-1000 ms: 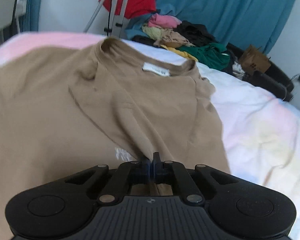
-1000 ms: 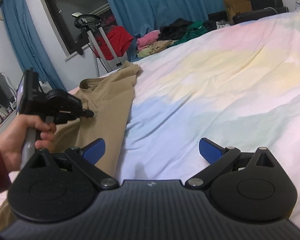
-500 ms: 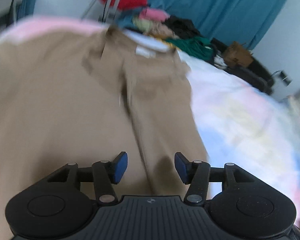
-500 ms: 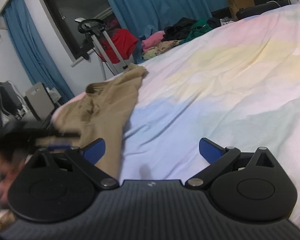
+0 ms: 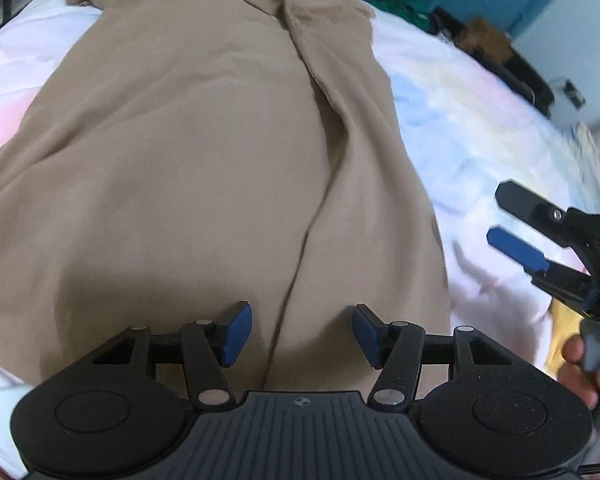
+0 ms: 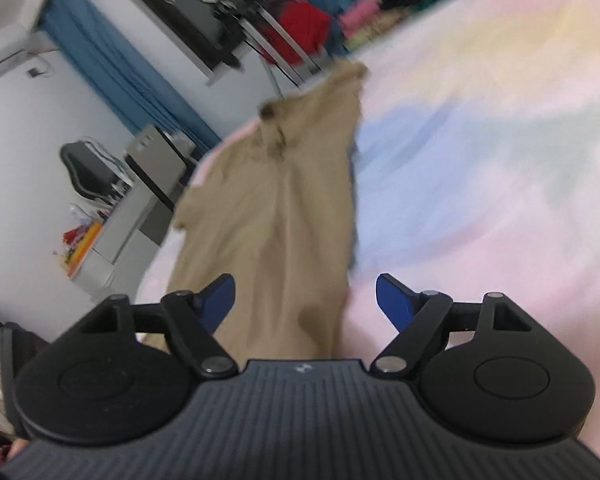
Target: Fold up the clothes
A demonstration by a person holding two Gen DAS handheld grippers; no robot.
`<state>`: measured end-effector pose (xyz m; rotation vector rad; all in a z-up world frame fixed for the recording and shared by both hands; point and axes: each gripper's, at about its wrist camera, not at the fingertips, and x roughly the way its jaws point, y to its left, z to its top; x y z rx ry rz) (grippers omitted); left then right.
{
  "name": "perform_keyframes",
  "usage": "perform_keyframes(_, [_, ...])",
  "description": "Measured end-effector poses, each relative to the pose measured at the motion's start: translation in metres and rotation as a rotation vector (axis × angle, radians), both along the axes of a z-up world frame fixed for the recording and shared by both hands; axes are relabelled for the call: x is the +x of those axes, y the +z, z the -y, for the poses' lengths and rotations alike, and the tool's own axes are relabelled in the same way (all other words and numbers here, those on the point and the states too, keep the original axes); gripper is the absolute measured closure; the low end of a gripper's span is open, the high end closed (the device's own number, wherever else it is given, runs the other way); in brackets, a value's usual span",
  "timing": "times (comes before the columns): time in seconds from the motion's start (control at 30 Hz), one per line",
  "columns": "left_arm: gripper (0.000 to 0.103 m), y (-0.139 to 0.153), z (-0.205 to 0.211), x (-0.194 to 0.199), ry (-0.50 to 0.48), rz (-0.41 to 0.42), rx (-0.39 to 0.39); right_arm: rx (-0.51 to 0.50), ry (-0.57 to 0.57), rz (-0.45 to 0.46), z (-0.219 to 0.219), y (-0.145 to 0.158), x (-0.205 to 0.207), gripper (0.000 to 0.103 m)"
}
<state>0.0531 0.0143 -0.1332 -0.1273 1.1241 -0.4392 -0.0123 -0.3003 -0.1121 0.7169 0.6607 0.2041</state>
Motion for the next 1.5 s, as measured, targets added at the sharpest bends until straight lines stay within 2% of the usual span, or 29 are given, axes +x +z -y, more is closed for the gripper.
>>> perform_keyframes(0.07, [0.044,-0.002,0.002,-0.007,-0.022,0.01,0.013,0.064,0.006,-0.052,-0.003,-0.008,-0.009,0.024])
perform_keyframes(0.17, [0.052,-0.003,-0.002,-0.014,-0.041,-0.004,-0.014,0.137,0.014,-0.094,-0.01,-0.016,-0.02,0.028])
perform_keyframes(0.23, [0.068,-0.004,-0.007,-0.019,-0.045,-0.008,-0.003,0.136,0.043,-0.138,-0.018,-0.018,-0.02,0.028])
perform_keyframes(0.27, [0.071,-0.004,-0.008,-0.021,-0.042,-0.003,0.008,0.127,0.057,-0.18,-0.022,-0.022,-0.019,0.028])
perform_keyframes(0.33, [0.085,-0.004,-0.014,-0.023,-0.032,-0.015,-0.003,0.11,0.085,-0.246,-0.03,-0.028,-0.017,0.028])
perform_keyframes(0.37, [0.088,-0.005,-0.016,-0.024,-0.029,-0.029,-0.018,0.087,0.1,-0.26,-0.035,-0.029,-0.017,0.028])
perform_keyframes(0.4, [0.096,-0.005,-0.018,-0.024,-0.027,-0.039,-0.029,0.052,0.115,-0.262,-0.04,-0.027,-0.016,0.029])
perform_keyframes(0.43, [0.098,-0.005,-0.02,-0.025,-0.029,-0.044,-0.035,0.016,0.129,-0.262,-0.046,-0.024,-0.017,0.031])
perform_keyframes(0.47, [0.098,-0.004,-0.021,-0.026,-0.031,-0.048,-0.04,-0.012,0.141,-0.265,-0.051,-0.022,-0.017,0.044])
perform_keyframes(0.5, [0.099,-0.003,-0.022,-0.028,-0.032,-0.053,-0.046,-0.021,0.155,-0.269,-0.053,-0.022,-0.018,0.068])
perform_keyframes(0.57, [0.099,0.0,-0.027,-0.03,-0.028,-0.065,-0.069,-0.038,0.177,-0.265,-0.054,-0.016,-0.02,0.097])
perform_keyframes(0.7, [0.099,0.008,-0.044,-0.041,-0.006,-0.111,-0.138,-0.125,0.224,-0.227,-0.057,0.003,-0.03,0.097])
perform_keyframes(0.87, [0.099,0.007,-0.05,-0.055,0.002,-0.113,-0.098,-0.195,0.27,-0.264,-0.065,0.001,-0.03,0.097])
perform_keyframes(0.97, [0.097,0.008,-0.046,-0.062,-0.01,-0.08,-0.056,-0.211,0.26,-0.271,-0.064,-0.004,-0.031,0.095])
perform_keyframes(1.0, [0.092,0.009,-0.044,-0.066,-0.017,-0.064,-0.044,-0.209,0.251,-0.262,-0.063,-0.003,-0.032,0.094])
perform_keyframes(1.07, [0.077,0.015,-0.042,-0.074,-0.033,-0.005,-0.009,-0.204,0.22,-0.243,-0.058,0.001,-0.036,0.093])
perform_keyframes(1.1, [0.06,0.021,-0.041,-0.078,-0.04,0.039,0.01,-0.202,0.199,-0.235,-0.055,0.003,-0.039,0.09])
perform_keyframes(1.13, [0.048,0.027,-0.039,-0.082,-0.045,0.088,0.023,-0.198,0.182,-0.223,-0.052,0.005,-0.041,0.086])
perform_keyframes(1.17, [0.045,0.033,-0.038,-0.087,-0.051,0.136,0.036,-0.191,0.163,-0.2,-0.05,0.008,-0.044,0.067])
perform_keyframes(1.2, [0.039,0.039,-0.036,-0.091,-0.056,0.186,0.049,-0.187,0.143,-0.172,-0.048,0.012,-0.047,0.037])
perform_keyframes(1.23, [0.031,0.044,-0.035,-0.096,-0.059,0.233,0.064,-0.188,0.121,-0.133,-0.046,0.017,-0.051,0.024])
perform_keyframes(1.27, [0.028,0.049,-0.034,-0.1,-0.06,0.273,0.076,-0.194,0.101,-0.093,-0.044,0.022,-0.054,0.016])
perform_keyframes(1.3, [0.023,0.053,-0.033,-0.105,-0.058,0.314,0.087,-0.211,0.088,-0.053,-0.044,0.028,-0.057,0.018])
perform_keyframes(1.43, [0.013,0.069,-0.01,-0.125,-0.031,0.436,0.093,-0.306,0.011,0.101,-0.045,0.051,-0.062,0.018])
perform_keyframes(1.5, [0.008,0.083,0.006,-0.112,-0.004,0.486,0.086,-0.345,-0.03,0.166,-0.045,0.063,-0.06,0.018])
